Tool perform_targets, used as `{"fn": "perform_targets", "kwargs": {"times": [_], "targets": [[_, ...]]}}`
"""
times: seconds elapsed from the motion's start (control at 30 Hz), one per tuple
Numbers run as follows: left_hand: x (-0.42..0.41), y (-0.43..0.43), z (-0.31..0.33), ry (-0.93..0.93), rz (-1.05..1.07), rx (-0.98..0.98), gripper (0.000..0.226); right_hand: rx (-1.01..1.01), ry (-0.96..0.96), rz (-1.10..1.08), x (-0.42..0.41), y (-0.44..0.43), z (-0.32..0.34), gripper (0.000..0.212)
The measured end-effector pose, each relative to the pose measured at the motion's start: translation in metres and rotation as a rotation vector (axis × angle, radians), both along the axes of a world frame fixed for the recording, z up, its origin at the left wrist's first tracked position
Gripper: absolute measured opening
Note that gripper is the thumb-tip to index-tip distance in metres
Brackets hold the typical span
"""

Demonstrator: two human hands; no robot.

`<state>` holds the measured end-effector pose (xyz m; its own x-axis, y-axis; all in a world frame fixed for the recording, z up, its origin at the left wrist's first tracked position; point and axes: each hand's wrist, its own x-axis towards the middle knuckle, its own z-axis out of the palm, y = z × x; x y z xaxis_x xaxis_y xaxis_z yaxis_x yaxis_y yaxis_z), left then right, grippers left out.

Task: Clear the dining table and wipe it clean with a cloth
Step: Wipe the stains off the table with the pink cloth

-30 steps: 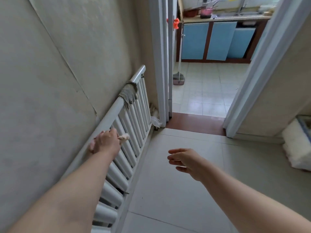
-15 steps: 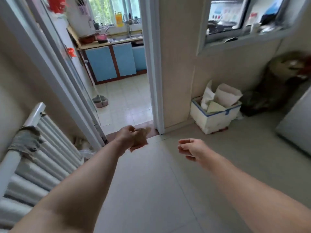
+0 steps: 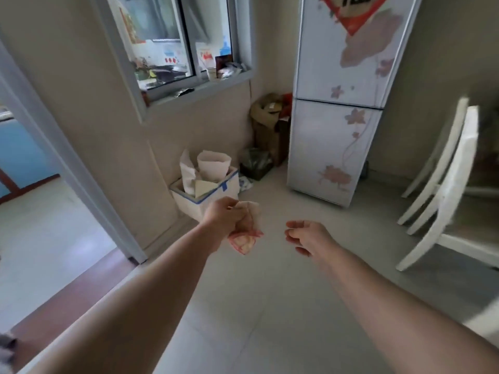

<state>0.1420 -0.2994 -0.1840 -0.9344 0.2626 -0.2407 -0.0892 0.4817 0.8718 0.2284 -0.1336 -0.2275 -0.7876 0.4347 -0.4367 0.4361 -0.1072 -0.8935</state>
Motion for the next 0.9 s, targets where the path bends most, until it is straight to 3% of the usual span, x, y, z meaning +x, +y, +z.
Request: {"fn": "perform_targets", "kwargs": {"times": [0.17, 0.37, 0.9], "targets": [[0.026, 0.106, 0.003, 0.032, -0.263, -0.095, 0.014, 0.009, 0.026, -0.225, 0.050, 0.091, -0.004, 0.020], [0.052, 0.198, 0.002, 0.051, -0.429, -0.068, 0.008, 0.039, 0.031, -0.444, 0.099, 0.164, -0.016, 0.018], [0.024, 0.449, -0.018, 0.030, -0.994, -0.051, 0.013, 0.237, -0.265, -1.017, 0.146, 0.338, -0.063, 0.018]]}}
